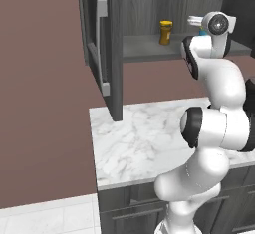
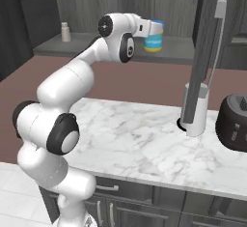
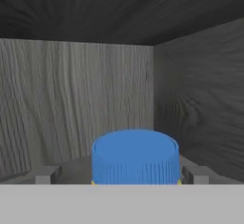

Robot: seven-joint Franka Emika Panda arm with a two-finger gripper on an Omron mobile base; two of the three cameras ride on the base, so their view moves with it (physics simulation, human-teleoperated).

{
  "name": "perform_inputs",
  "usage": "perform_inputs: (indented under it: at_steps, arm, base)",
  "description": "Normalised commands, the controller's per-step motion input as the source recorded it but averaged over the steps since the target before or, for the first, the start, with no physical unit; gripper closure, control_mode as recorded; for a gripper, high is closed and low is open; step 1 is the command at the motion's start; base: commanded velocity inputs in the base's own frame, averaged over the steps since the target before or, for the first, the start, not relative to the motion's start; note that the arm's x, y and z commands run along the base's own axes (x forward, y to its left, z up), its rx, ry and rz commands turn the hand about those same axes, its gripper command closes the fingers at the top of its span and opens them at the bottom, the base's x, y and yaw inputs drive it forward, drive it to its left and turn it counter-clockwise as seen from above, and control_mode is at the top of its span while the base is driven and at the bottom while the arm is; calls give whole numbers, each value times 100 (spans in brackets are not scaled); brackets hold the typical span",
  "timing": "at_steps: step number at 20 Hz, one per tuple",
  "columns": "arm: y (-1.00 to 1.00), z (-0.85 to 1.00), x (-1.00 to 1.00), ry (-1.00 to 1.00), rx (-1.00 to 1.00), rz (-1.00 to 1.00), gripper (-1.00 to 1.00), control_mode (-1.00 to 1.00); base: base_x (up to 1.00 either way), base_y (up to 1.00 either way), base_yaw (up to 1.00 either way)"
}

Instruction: Collect the turmeric, mayonnaise, and shaker from the cabinet and place them next to the stove.

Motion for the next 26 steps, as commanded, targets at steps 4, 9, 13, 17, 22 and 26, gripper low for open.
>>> perform_inputs:
  at_steps: [4, 9, 13, 17, 22, 26]
  arm:
    - [-19, 0, 8, 0, 0, 0, -100, -100]
    - [-17, 0, 2, 0, 0, 0, -100, -100]
    - [-5, -2, 3, 0, 0, 0, -100, -100]
    - [-1, -4, 6, 0, 0, 0, -100, -100]
    - [0, -4, 12, 0, 0, 0, -100, -100]
    - [0, -1, 13, 0, 0, 0, -100, -100]
  base:
    - [0, 0, 0]
    - [0, 0, 0]
    - [0, 0, 0]
    - [0, 0, 0]
    - [0, 0, 0]
    - [0, 0, 0]
